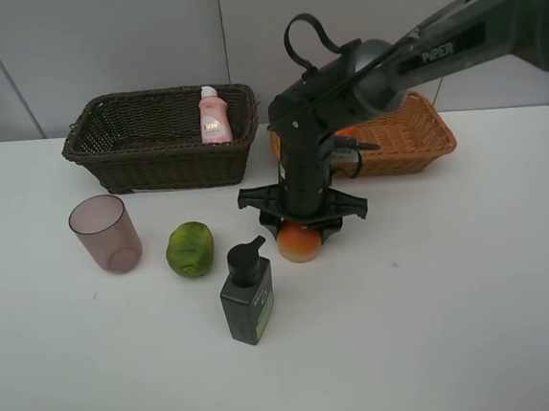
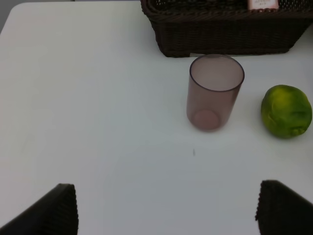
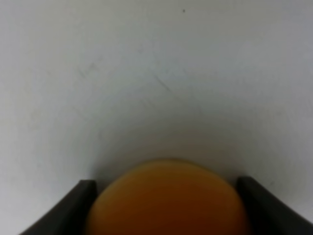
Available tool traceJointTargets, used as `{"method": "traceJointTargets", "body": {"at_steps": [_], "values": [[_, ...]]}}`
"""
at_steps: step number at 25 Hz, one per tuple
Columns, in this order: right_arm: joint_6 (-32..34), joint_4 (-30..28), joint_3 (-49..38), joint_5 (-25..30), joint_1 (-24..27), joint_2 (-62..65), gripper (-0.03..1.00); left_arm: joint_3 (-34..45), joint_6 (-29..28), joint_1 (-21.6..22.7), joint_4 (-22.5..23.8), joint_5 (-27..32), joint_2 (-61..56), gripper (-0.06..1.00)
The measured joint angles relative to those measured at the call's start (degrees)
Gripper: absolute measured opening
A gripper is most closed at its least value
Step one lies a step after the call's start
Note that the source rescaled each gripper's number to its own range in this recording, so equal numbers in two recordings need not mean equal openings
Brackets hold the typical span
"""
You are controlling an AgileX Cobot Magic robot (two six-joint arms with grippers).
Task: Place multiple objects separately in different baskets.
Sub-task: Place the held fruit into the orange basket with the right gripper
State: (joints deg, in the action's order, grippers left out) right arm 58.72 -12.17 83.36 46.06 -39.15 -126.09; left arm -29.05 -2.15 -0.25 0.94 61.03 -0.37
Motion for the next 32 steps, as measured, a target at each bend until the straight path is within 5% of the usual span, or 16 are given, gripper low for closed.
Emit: {"method": "traceJointTargets", "body": {"at_steps": [5,15,32], "values": [[-6.68,0.85,2.58,4.96,0.0,1.81,0.41,0.0,0.0,0.0,0.0,0.0,0.0,0.95],[-37.06,6.87,14.26,23.24,2.5,3.9,0.41,0.0,0.0,0.0,0.0,0.0,0.0,0.95],[-44.87,6.51,16.43,23.51,19.2,4.08,0.41,0.0,0.0,0.0,0.0,0.0,0.0,0.95]]}}
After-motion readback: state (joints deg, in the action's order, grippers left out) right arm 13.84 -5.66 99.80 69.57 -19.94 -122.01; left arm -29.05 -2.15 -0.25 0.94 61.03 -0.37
